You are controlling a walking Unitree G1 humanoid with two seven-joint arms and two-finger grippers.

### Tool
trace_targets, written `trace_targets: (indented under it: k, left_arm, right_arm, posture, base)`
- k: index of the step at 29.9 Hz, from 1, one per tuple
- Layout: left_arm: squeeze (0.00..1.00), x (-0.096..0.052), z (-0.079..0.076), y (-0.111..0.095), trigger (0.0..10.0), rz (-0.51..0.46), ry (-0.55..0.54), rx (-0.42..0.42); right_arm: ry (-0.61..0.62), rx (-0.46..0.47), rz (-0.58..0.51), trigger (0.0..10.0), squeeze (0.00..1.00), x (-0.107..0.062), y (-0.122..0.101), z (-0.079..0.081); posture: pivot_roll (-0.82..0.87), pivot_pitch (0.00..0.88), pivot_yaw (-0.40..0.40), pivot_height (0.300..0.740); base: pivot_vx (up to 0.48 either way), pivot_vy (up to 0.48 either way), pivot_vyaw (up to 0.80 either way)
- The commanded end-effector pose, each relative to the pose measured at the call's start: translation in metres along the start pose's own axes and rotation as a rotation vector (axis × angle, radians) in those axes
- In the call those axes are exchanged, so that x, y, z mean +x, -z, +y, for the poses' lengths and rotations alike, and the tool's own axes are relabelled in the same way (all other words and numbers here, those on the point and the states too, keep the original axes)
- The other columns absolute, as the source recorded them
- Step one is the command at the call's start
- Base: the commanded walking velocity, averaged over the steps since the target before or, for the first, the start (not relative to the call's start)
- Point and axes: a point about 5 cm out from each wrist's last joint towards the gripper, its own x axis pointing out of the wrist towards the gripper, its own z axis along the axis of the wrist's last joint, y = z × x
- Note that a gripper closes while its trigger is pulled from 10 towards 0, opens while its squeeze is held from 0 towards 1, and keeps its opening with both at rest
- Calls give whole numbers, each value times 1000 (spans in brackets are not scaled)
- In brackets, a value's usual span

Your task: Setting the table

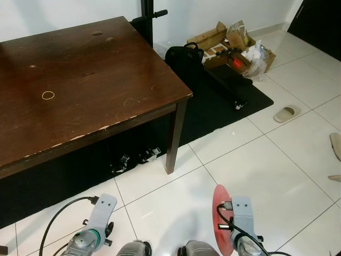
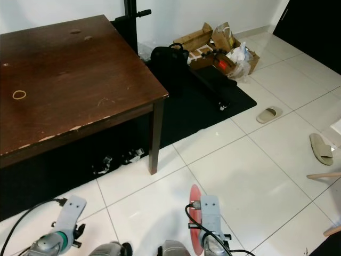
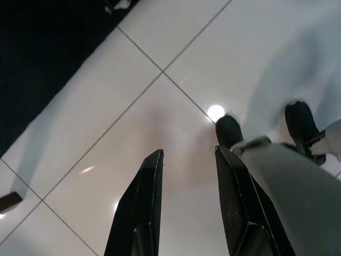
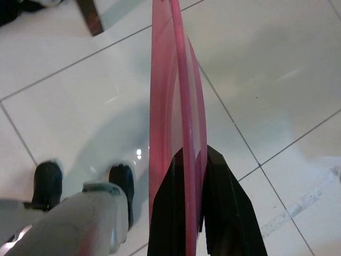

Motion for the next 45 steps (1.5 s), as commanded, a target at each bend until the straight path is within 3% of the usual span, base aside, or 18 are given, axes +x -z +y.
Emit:
trace_targets:
  k: [1,10,16,20,30,32,36,45]
  left_arm:
    - [0,0,-1,-2,10000,-6,3,-12]
    - [0,1,-4,-6,10000,-28,16,-6]
    - [0,2,-2,-10,10000,-45,13,-5]
    - [0,2,-1,-12,10000,-51,11,-5]
    - [0,3,-4,-16,10000,-62,20,2]
    - [0,3,-4,-17,10000,-65,14,-27]
    - [0,4,-3,-18,10000,-64,-1,-79]
    - [0,4,-5,-19,10000,-74,19,-44]
  right_arm:
    - [10,26,-9,10000,0,-1,0,-3]
    - [8,21,-2,10000,0,-2,3,-2]
    - [61,49,-9,10000,0,1,-2,-17]
    - [73,59,-4,10000,0,1,-1,-19]
    - [31,43,1,10000,0,-1,1,-4]
    - [3,-3,-15,10000,0,0,-1,0]
    - [9,-8,-25,10000,0,1,-5,-3]
    - [31,-15,-73,10000,0,4,-15,-10]
  posture:
    - [-119,0,35,740]
    - [-118,0,40,740]
    - [-108,0,39,740]
    - [-103,0,38,740]
    - [-103,0,41,740]
    - [-111,0,39,740]
    - [-108,0,30,740]
    - [-112,0,31,740]
  base:
    - [0,0,0]
    - [0,0,0]
    - [0,0,0]
    - [0,0,0]
    - [0,0,0]
    - [0,0,0]
    - [0,0,0]
    - [0,0,0]
